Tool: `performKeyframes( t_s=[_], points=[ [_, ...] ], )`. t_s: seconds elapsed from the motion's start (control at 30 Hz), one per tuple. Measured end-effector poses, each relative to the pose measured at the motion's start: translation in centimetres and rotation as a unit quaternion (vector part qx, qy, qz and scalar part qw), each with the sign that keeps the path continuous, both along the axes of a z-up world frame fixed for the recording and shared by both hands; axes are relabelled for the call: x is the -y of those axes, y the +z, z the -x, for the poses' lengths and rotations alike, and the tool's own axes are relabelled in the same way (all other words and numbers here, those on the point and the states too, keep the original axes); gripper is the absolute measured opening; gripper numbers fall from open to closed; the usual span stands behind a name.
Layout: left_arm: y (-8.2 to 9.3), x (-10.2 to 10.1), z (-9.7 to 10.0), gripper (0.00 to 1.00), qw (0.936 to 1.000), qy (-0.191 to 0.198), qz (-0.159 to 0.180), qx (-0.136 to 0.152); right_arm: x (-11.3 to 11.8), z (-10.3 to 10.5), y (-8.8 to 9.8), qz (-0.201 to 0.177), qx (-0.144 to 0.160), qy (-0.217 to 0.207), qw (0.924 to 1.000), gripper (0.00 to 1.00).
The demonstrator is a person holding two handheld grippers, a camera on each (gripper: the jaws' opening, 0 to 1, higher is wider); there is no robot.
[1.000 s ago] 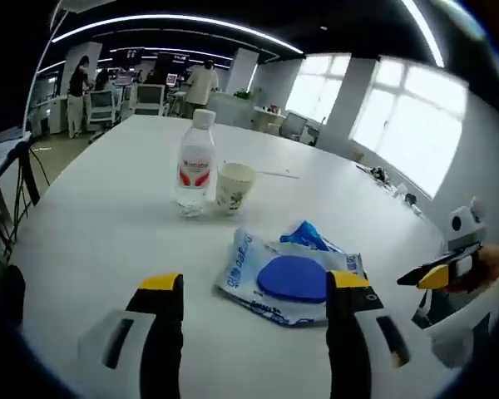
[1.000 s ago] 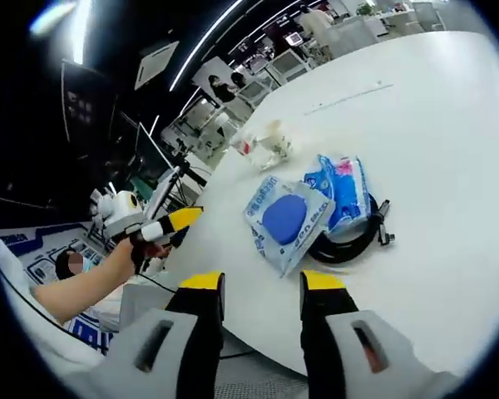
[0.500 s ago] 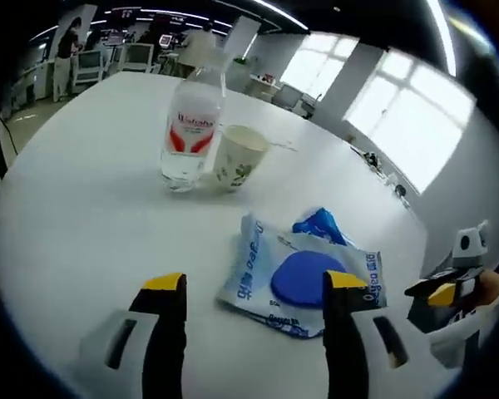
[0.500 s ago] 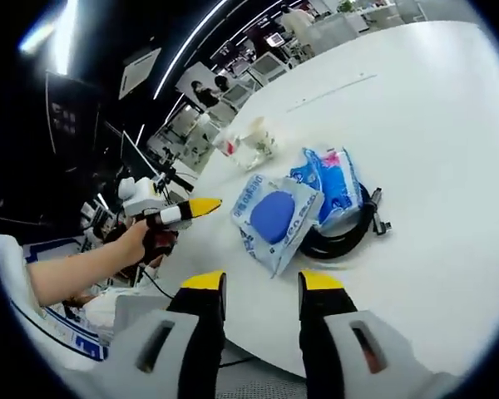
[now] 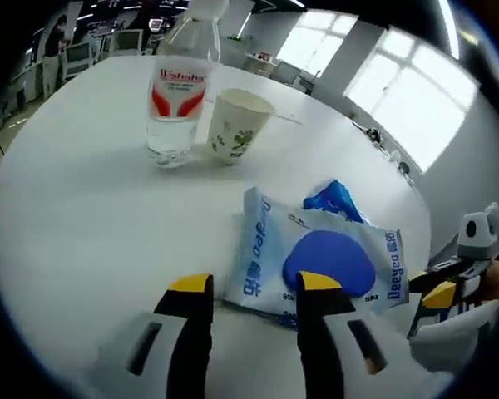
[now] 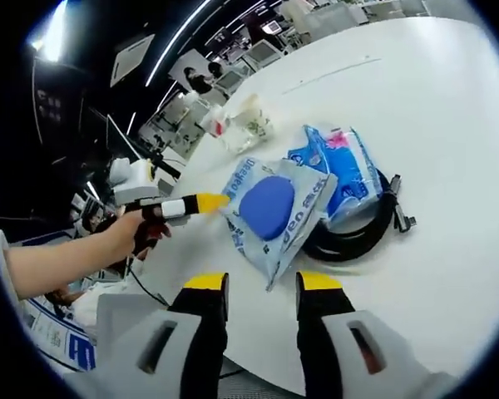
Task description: Arrange the tabletop items into an orderly group along one side of the table until the central work area is clear of visible clutter.
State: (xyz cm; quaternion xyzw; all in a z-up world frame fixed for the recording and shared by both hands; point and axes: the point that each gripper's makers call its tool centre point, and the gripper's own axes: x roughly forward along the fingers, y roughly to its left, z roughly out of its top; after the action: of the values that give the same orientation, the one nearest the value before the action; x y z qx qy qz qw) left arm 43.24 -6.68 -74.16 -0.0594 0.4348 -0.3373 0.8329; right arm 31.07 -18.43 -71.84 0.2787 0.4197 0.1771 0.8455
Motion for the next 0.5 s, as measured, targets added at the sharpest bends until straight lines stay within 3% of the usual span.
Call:
performKeyframes(
  t_s=[0.17, 0.2, 0.27, 0.3, 0.4, 0.5],
  points=[
    [-0.6, -1.3, -0.2, 0.11, 0.9995, 0.027, -0.016, 0.004, -0.2, -1.1, -0.6, -0.002, -0.001, -0.01, 1.0, 0.16],
    [-0.4, -1.3, -0.1, 0.11, 0.9992, 0.041, -0.003, 0.0, -0.2, -1.3, -0.9, 0.007, 0.003, -0.001, 1.0, 0.11],
    [-0.3, -1.7, 0.2, 0.08, 0.9986, 0.051, -0.007, -0.005, 0.7, -1.5, -1.7, 0.044, 0.007, 0.013, 0.9989, 0.0],
    [-0.4, -2.1, 0.6, 0.03, 0.9989, 0.042, -0.02, -0.005, 0.7, -1.6, -1.8, 0.041, 0.005, 0.013, 0.999, 0.0],
    [0.5, -2.1, 1.0, 0.0, 0.9979, 0.014, -0.05, 0.037, 0.7, -1.9, -0.4, 0.005, 0.008, 0.003, 0.9999, 0.0],
    [1.4, -1.9, 1.1, 0.0, 0.9972, 0.005, -0.046, 0.058, 1.3, -2.2, 0.6, 0.053, 0.045, 0.045, 0.9966, 0.0]
  ],
)
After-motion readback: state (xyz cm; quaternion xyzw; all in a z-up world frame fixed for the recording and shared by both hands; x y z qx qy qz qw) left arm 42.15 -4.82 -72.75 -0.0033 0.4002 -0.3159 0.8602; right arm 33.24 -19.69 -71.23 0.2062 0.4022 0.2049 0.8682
